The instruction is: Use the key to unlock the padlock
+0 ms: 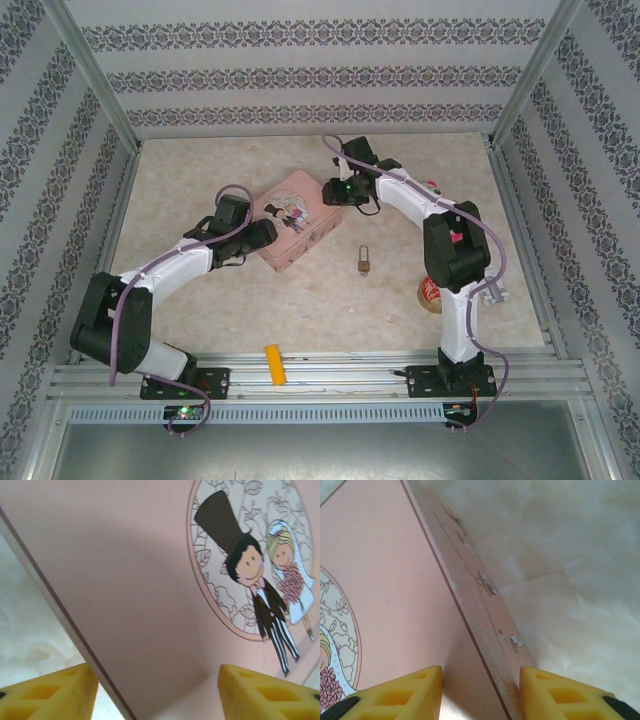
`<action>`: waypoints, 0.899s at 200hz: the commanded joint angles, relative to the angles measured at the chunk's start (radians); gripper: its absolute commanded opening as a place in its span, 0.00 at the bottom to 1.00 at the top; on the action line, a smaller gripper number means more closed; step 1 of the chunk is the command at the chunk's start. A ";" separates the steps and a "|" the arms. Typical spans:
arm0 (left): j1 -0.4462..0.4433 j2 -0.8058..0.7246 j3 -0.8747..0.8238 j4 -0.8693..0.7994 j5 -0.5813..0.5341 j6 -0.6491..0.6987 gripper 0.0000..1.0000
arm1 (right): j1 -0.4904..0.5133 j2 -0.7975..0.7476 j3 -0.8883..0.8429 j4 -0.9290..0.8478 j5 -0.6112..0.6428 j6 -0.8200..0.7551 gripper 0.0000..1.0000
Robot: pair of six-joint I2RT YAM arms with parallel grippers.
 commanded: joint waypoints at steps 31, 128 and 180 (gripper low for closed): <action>0.018 0.082 0.097 0.059 0.039 0.074 0.54 | 0.066 -0.163 -0.200 0.013 0.046 0.139 0.35; 0.050 0.143 0.157 0.067 0.039 0.105 0.54 | 0.179 -0.342 -0.487 0.195 0.096 0.346 0.31; 0.071 0.151 0.168 0.080 0.066 0.089 0.54 | 0.215 -0.343 -0.479 0.191 0.125 0.372 0.32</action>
